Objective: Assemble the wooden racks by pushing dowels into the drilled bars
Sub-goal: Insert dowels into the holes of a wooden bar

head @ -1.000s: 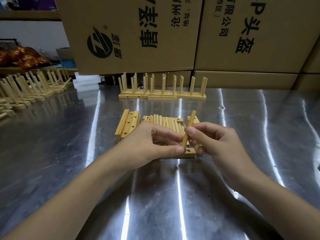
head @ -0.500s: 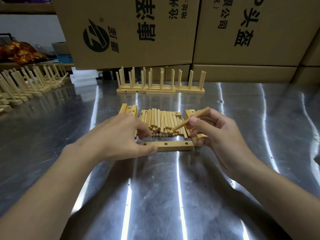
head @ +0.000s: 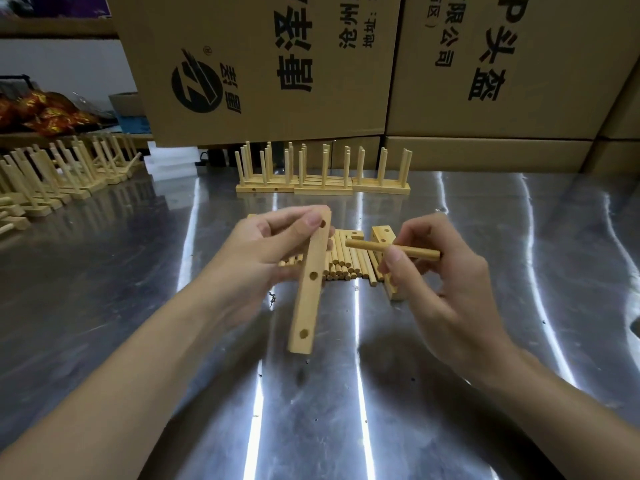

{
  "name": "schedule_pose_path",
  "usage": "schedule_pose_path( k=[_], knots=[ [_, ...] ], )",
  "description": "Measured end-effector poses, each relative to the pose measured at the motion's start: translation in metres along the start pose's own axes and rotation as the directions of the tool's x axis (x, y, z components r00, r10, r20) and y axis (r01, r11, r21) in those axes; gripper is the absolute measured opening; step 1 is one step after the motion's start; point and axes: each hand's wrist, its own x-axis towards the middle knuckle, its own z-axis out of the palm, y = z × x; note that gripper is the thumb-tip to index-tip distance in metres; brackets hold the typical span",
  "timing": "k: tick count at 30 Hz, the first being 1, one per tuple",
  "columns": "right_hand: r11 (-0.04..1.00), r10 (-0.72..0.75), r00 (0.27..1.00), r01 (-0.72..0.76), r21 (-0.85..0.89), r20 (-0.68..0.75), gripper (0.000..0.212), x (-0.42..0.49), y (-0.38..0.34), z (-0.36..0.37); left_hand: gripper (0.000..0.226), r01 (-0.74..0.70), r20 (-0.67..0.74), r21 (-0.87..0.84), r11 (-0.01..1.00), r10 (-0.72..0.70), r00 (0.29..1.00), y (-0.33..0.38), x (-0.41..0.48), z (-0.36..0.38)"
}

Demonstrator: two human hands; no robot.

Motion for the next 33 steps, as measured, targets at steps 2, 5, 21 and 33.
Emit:
schedule_pose_path(
  k=[2,5,21,33],
  knots=[
    [0.994,-0.1,0.995,0.099,-0.053,-0.011,0.013,0.0,-0.005,0.0,0.033,0.052,0.038,-0.109,0.993,-0.048,0.998,-0.005,0.0,0.008],
    [0.978,-0.177,0.984,0.173,-0.12,-0.022,0.015,0.0,-0.008,0.001,0.034,0.104,0.074,-0.19,0.976,-0.091,0.993,-0.011,0.002,0.016],
    [0.95,-0.177,0.984,0.179,-0.254,0.034,0.017,0.001,0.0,0.0,0.035,0.118,0.135,-0.239,0.964,-0.087,0.987,-0.013,0.002,0.015],
    [0.946,-0.096,0.995,0.092,-0.312,0.005,0.025,0.002,-0.001,0.0,0.038,0.043,0.096,-0.176,0.983,-0.026,0.995,-0.014,0.002,0.012]
  ],
)
